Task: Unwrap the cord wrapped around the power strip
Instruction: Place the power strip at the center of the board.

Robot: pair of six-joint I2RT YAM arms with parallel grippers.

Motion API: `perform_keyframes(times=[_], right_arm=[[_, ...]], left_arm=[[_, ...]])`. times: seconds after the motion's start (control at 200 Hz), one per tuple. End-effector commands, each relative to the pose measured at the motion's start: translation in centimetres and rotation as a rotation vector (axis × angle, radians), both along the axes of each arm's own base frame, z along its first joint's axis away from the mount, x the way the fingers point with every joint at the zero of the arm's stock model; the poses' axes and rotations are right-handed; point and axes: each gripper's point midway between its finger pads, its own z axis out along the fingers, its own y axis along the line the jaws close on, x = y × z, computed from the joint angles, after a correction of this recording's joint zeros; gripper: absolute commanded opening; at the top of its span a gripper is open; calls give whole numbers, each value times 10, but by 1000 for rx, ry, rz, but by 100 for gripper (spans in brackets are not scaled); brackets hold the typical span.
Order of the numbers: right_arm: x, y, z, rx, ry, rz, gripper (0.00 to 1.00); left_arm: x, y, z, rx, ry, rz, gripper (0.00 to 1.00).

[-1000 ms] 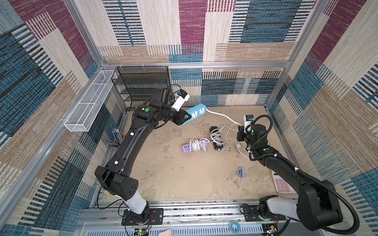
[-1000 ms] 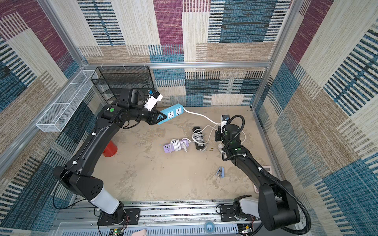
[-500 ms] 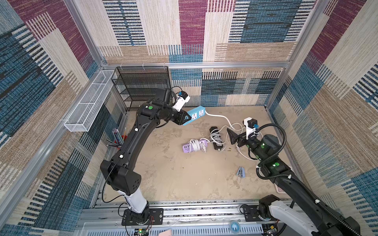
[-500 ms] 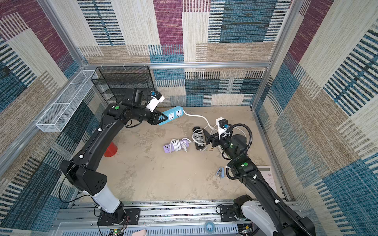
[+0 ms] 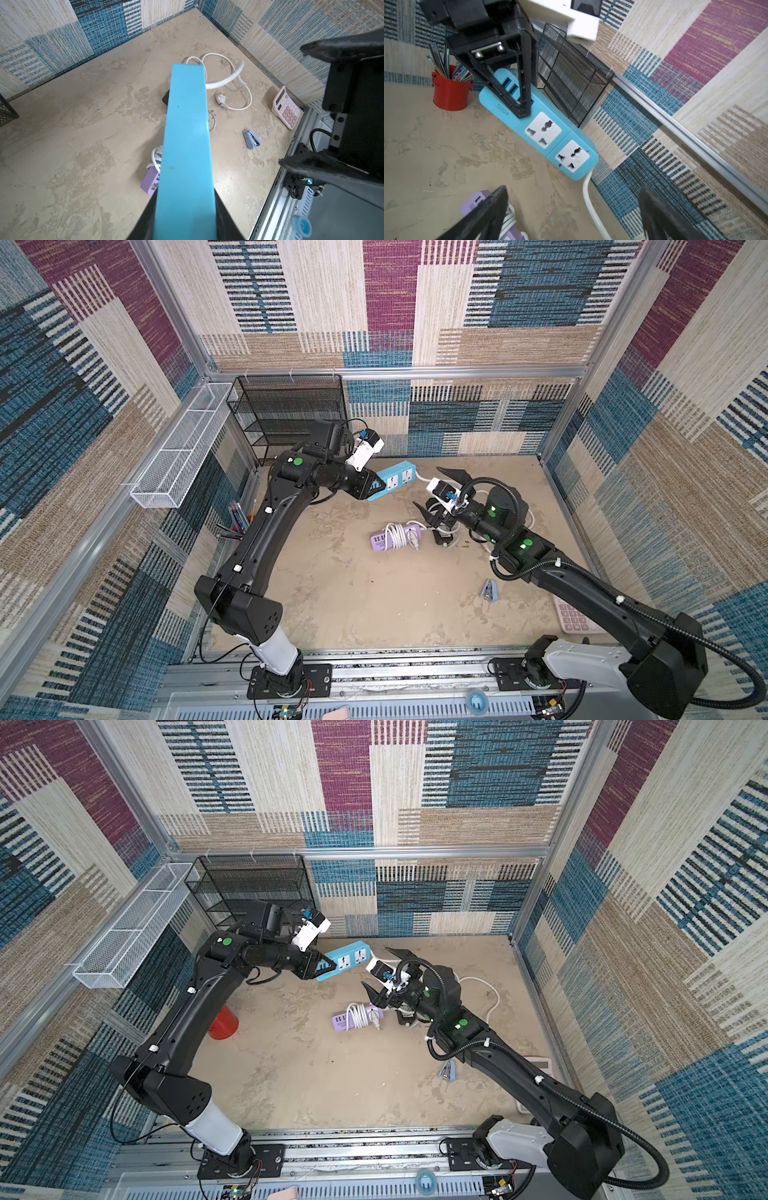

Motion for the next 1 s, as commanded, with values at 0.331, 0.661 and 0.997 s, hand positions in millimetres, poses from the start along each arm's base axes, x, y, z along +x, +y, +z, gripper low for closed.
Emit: perform_keyframes(times=[0.331,0.661,0.997], right_arm=[[37,30,-12,-300,-109,-35,99],[54,39,-17,-375,-127,-54,95],[55,41,-28,-405,-114,-56,91]], left_arm=[[-14,-8,7,-42,-11,-70,0],[-20,-13,12,-79,4,-103,0],[-17,-10,9,-70,2,-93,0]])
